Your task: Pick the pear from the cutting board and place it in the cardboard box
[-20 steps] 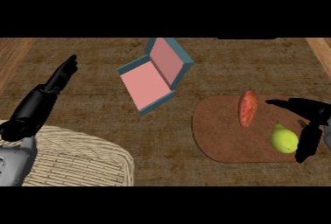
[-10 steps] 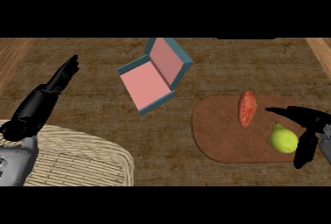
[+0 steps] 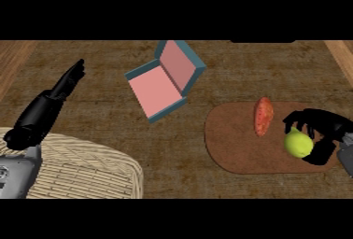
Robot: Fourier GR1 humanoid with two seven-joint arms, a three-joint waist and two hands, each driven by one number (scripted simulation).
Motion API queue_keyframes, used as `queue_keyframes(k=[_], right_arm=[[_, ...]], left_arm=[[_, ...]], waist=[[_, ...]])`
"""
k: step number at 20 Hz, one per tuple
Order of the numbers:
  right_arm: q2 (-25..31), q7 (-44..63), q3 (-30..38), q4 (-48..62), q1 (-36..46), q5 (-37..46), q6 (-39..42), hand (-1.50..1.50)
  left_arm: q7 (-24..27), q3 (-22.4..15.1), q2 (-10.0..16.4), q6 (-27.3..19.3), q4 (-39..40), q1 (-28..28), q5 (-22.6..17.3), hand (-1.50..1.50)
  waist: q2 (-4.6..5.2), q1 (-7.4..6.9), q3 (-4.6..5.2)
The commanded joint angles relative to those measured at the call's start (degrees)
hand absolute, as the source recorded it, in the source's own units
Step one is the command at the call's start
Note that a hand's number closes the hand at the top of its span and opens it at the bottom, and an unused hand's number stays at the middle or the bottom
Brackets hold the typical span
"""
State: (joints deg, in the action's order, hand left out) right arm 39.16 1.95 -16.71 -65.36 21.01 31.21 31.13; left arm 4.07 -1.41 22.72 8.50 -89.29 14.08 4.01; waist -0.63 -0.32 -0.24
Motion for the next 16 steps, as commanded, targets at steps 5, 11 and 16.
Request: queue_keyframes(k=[5,11,16], right_arm=[[-26.4,19.0,-7.9,-5.3,14.9,7.3,-10.8,1.5],[-38.6,31.4,-10.4,-0.6,27.5,15.1,-19.3,1.5],[-39.0,38.1,-14.2,4.2,38.6,20.2,-25.7,1.5]], left_arm=[[0.2,-3.9,-3.5,2.8,0.3,2.4,-1.9,0.0],[-0.1,-6.2,-4.8,4.3,1.7,6.4,-1.9,0.0],[-0.9,-7.1,-5.6,5.0,2.8,7.9,-1.8,0.0]], waist=[[1.78,-8.34,0.56],[2.97,-11.7,0.64],[2.86,-13.6,0.64]])
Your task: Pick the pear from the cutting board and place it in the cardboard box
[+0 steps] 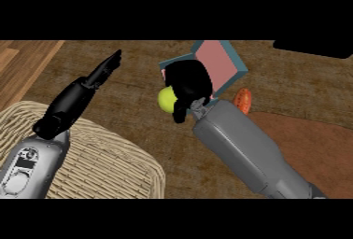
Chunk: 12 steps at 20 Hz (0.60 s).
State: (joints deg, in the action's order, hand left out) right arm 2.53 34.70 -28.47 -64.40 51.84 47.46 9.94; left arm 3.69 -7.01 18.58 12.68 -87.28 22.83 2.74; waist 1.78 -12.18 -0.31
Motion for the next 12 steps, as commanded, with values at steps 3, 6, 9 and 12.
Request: queue_keyframes(k=[3,6,9,12], right_arm=[[-2.5,9.4,-3.9,6.4,14.5,4.4,-5.7,1.5],[-2.5,15.4,-4.0,8.6,18.9,3.8,-10.1,1.5],[-2.5,22.3,-1.5,10.9,23.0,5.0,-15.9,1.5],[-2.5,28.3,0.3,14.0,26.0,5.5,-21.2,1.5]], left_arm=[[-0.7,-3.4,-3.5,-0.4,1.9,0.7,0.7,0.0],[0.1,-2.5,-2.6,0.1,2.7,-0.1,0.5,0.0],[-0.7,-1.8,-2.7,-0.1,3.3,0.6,0.2,0.0],[-1.1,-1.7,-2.4,-0.5,3.1,0.3,0.2,0.0]], waist=[[0.61,-1.64,0.76],[0.36,-1.74,0.78],[0.31,-0.33,0.72],[0.24,0.68,0.67]])
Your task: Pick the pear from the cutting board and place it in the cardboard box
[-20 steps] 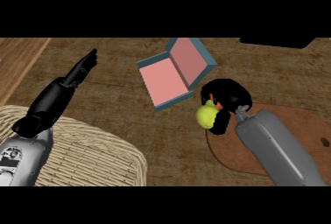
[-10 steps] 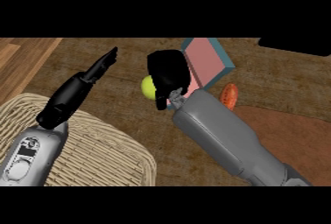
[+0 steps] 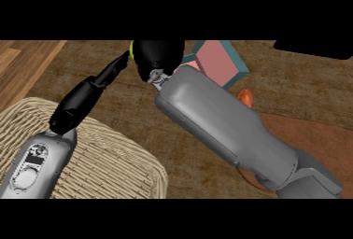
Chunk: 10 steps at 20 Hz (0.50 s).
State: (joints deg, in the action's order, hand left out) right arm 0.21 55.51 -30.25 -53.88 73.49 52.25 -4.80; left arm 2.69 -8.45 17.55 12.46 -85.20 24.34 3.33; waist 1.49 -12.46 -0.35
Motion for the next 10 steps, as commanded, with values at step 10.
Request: queue_keyframes(k=[10], right_arm=[[-0.2,15.5,4.8,15.6,10.7,3.2,-15.6,1.5]], left_arm=[[-0.2,0.7,-1.2,-1.9,0.9,-2.8,-0.1,0.0]], waist=[[0.27,4.7,0.63]])
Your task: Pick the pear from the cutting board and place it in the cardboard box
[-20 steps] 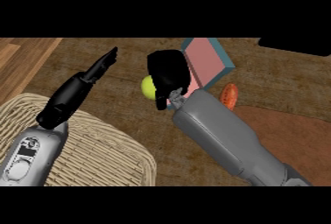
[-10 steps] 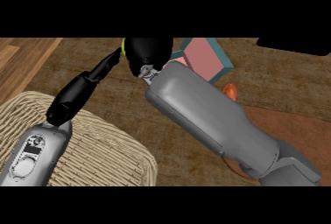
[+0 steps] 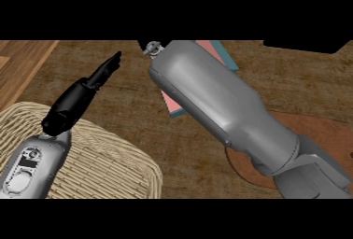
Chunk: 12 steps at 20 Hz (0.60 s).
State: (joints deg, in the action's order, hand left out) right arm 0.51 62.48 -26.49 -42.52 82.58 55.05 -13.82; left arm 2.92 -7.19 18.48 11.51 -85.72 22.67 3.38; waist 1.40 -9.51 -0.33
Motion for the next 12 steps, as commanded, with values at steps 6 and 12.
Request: queue_keyframes(k=[6,12], right_arm=[[-0.5,5.0,2.4,13.0,2.8,-3.7,-2.3,1.5],[-0.5,-1.0,9.2,18.8,2.1,-13.9,5.2,1.5]], left_arm=[[-0.5,0.8,-1.8,-1.8,0.4,-2.8,-0.7,0.0],[0.3,1.4,-1.2,-2.3,0.2,-3.6,0.0,0.0]], waist=[[0.12,2.87,0.58],[-0.04,4.47,0.48]])
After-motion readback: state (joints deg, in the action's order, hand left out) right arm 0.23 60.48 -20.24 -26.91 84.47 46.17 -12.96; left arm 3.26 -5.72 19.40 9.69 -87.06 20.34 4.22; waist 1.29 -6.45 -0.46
